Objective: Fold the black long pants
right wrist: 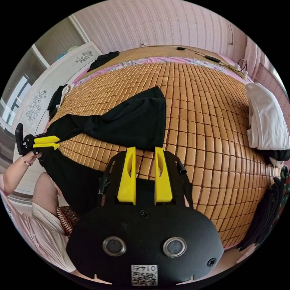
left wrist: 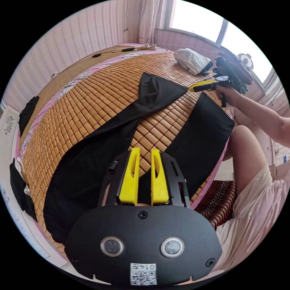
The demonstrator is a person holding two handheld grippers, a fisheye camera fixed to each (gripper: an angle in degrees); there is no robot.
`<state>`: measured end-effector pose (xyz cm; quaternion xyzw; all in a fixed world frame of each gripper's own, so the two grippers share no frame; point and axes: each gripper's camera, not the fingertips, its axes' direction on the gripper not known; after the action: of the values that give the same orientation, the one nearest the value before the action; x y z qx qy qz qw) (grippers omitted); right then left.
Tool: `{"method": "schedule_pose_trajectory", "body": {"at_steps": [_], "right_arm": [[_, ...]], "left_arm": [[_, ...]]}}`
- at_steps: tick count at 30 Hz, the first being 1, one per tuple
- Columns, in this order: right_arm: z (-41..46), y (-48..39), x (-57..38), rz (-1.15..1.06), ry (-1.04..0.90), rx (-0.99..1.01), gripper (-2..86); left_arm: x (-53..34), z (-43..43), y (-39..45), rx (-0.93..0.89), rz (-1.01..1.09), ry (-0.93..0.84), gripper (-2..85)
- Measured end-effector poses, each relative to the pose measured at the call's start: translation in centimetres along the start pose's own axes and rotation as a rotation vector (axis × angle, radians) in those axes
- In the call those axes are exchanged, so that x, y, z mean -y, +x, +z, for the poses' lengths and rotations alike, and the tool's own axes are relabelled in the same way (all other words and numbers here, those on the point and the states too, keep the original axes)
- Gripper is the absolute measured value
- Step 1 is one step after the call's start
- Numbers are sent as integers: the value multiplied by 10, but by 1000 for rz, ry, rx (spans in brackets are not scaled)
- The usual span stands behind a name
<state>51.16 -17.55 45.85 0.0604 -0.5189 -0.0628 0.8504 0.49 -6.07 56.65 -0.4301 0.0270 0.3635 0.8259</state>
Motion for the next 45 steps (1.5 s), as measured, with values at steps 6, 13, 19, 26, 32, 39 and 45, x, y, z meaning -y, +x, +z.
{"method": "schedule_pose_trajectory", "body": {"at_steps": [6, 13, 19, 26, 32, 39, 45], "right_arm": [[26, 22, 4, 42, 70, 154, -5], [37, 27, -4, 0, 164, -28, 65], [91, 41, 11, 27, 74, -25, 24], [-15, 38, -2, -75, 427, 181, 7], [-32, 58, 86, -157, 358, 106, 6], [157, 157, 124, 191, 94, -22, 6], [252, 139, 79, 4, 61, -33, -1]], "left_arm": [[1, 33, -52, 31, -74, -66, 74], [-22, 42, -74, -37, -128, 19, 68], [-33, 45, -83, -20, -136, 31, 62], [-49, 44, -101, -80, -137, 23, -5], [-62, 36, -94, -48, -4, 44, 4], [-87, 25, -111, -81, -59, 69, 57], [-136, -1, -161, -30, -185, 96, 59]]}}
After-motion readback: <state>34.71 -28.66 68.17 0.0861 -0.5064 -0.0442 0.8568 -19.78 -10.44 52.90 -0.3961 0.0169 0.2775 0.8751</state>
